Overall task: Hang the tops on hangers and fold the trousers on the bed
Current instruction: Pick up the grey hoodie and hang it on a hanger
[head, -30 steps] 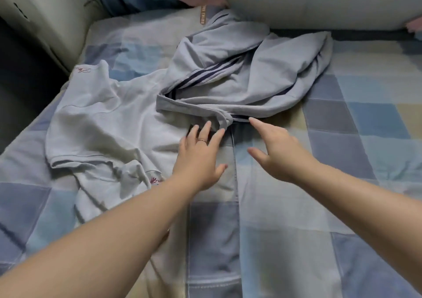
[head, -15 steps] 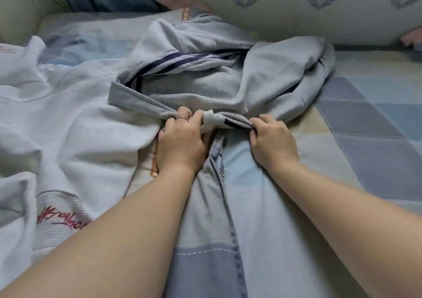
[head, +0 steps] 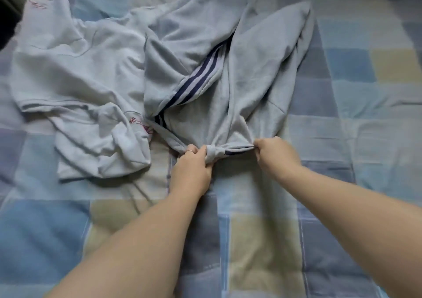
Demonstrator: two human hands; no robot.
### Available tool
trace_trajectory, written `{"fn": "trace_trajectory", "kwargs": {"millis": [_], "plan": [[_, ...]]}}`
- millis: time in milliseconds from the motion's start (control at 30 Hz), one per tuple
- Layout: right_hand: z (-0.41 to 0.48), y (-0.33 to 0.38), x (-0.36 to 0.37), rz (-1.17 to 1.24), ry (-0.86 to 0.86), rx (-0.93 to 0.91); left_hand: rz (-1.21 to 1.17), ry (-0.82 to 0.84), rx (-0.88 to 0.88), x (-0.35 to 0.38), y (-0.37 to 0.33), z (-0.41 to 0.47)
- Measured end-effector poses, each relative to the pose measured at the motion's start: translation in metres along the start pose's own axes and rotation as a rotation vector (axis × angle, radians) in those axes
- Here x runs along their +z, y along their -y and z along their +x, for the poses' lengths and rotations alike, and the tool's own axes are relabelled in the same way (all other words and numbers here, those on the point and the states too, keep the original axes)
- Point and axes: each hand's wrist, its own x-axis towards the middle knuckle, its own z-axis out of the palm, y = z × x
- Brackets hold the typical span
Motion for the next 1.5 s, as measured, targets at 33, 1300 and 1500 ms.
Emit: {"fn": "trace_trajectory", "kwargs": {"millis": [33,1300,1500], "plan": [[-0.026,-0.001,-0.002,0.0,0.036,-0.009,-0.014,0.057,-0.031,-0.001,-0.003,-0.03],[-0.064,-0.089,-0.042,0.229,-0.046,0.135,0.427,0.087,0.369,-0.008,-0.13,0.022],[0.068,-0.095,-0.012,0.159,-0.069,0.242,0.533,-0.006,0.302,0.053,-0.103,0.13]]}}
